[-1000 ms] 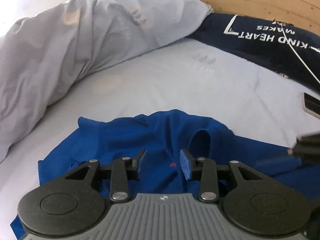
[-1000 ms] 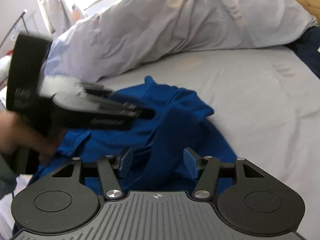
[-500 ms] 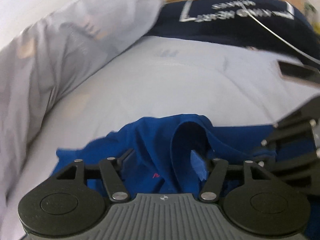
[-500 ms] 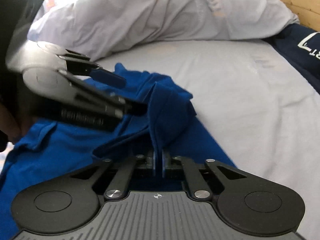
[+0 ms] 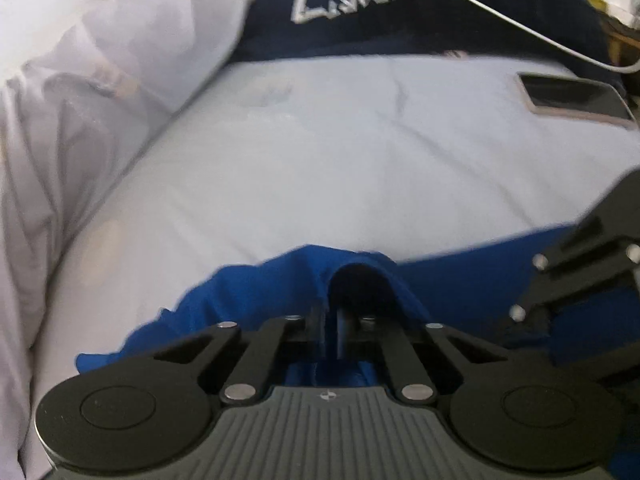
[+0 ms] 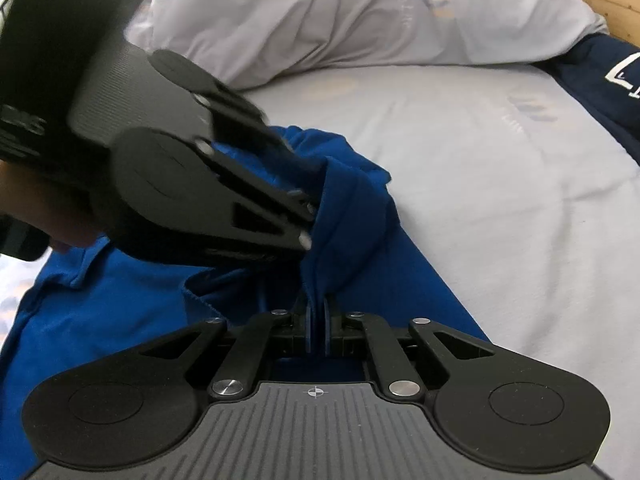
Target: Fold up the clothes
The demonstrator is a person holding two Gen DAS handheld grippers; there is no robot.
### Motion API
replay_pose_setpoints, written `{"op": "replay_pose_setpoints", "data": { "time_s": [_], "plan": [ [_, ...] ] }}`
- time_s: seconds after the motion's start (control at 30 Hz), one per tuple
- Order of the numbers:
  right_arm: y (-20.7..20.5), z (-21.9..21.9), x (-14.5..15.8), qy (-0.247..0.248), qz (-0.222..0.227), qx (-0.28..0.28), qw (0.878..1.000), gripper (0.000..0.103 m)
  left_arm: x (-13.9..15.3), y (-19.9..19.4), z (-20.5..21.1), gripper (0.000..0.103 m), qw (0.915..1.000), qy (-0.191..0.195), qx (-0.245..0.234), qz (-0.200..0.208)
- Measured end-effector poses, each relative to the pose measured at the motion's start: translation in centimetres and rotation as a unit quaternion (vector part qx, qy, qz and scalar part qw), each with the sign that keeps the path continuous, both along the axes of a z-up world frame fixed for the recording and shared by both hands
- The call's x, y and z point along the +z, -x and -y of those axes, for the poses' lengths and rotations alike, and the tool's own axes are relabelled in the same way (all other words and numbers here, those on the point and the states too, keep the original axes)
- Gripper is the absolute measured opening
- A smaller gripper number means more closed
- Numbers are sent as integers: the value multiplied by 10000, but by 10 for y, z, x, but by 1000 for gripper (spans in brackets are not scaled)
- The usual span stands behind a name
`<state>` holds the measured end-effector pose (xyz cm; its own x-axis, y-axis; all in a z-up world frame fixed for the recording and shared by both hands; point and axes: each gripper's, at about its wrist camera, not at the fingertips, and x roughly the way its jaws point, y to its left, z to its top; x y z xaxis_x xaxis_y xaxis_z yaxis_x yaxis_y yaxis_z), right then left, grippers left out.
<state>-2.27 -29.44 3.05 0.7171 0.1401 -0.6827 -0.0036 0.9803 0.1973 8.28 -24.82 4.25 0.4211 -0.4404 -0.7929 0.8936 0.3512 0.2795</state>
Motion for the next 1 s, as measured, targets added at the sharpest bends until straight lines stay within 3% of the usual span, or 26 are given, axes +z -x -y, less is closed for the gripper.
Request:
{"op": "replay_pose_setpoints", "data": {
  "time_s": [0.07,0.2,0.43,0.53,0.6,0.67,0.73,0.8,0.87,0.93,1.0],
  "plan": [
    [0,2,1,25,46,-33,10000,8,12,-7,-9,8,9979,571,319,6],
    [0,5,4,76,138,-100,9998,7,33,-34,-28,8,9828,1438,1161,-41],
    [13,45,34,471,922,-1101,9885,7,46,-68,-38,8,9551,2200,1974,-195],
    [17,43,36,720,1004,-1004,9872,7,39,-79,-47,8,9432,2343,2337,-283],
    [14,31,30,737,858,-637,9915,7,32,-81,-56,8,9388,2387,2445,-436],
    [9,15,22,681,687,-187,9951,7,23,-80,-62,8,9377,2342,2500,-574],
    [7,3,21,567,793,-17,9952,7,18,-76,-67,8,9374,2347,2492,-642],
    [6,9,25,197,1021,-178,9944,9,19,-72,-72,8,9369,2370,2481,-666],
    [4,34,25,-439,1125,-671,9904,23,22,-67,-78,8,9365,2409,2458,-673],
    [-2,56,18,-885,1021,-1096,9847,31,23,-63,-82,8,9377,2421,2395,-694],
    [-7,68,5,-1013,818,-1370,9820,32,23,-57,-85,8,9397,2406,2323,-719]
  ]
}}
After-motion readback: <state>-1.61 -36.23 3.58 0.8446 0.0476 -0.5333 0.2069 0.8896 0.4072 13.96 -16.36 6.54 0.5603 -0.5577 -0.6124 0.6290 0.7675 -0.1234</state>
